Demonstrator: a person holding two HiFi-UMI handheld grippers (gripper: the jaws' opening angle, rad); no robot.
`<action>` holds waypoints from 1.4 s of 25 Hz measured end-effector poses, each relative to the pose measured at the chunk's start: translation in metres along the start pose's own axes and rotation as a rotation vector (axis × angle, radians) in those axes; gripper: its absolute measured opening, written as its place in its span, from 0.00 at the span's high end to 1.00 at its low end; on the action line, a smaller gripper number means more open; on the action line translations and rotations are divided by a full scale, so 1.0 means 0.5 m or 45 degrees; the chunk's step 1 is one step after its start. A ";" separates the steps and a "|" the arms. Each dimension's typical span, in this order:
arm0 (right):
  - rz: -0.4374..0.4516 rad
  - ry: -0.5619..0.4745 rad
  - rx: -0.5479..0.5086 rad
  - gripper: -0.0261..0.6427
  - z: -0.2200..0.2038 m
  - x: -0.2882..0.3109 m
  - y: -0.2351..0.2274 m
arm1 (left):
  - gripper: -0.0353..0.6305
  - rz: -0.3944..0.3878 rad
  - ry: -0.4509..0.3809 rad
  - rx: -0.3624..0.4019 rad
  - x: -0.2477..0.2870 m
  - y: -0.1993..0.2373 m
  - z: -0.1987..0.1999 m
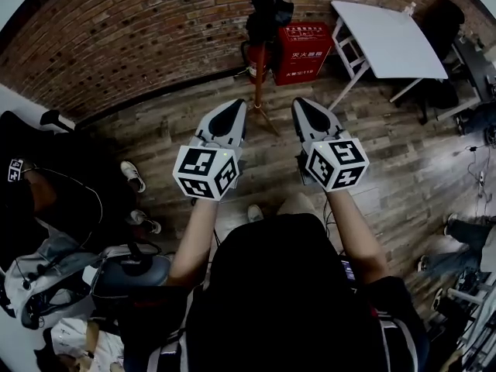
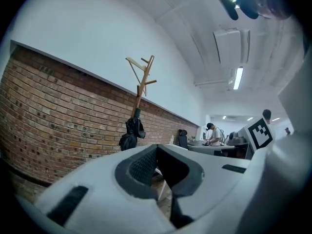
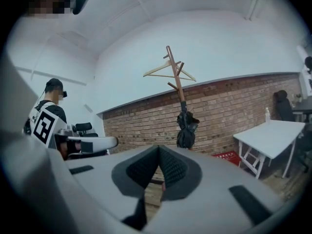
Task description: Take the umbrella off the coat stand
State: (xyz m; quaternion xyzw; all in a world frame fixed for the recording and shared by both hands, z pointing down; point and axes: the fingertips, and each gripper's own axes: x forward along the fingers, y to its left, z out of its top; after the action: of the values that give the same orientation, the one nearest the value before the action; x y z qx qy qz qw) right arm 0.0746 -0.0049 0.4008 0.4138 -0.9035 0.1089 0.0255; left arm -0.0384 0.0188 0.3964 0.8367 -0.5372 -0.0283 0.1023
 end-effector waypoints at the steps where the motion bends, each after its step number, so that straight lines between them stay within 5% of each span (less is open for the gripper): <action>1: 0.000 0.007 0.001 0.92 -0.005 0.001 0.001 | 0.92 0.000 0.004 -0.008 0.000 0.003 -0.003; 11: -0.008 0.024 -0.015 0.92 -0.001 0.028 -0.017 | 0.92 0.002 0.046 -0.088 0.032 0.021 -0.032; 35: 0.072 -0.013 0.024 0.92 0.077 0.335 -0.163 | 0.92 0.030 0.043 -0.049 0.280 0.189 0.036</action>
State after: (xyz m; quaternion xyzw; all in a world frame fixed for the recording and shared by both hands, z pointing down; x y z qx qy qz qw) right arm 0.0276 -0.1894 0.4005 0.3887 -0.9139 0.1160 0.0140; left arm -0.0664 -0.1483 0.4065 0.8287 -0.5445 -0.0233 0.1275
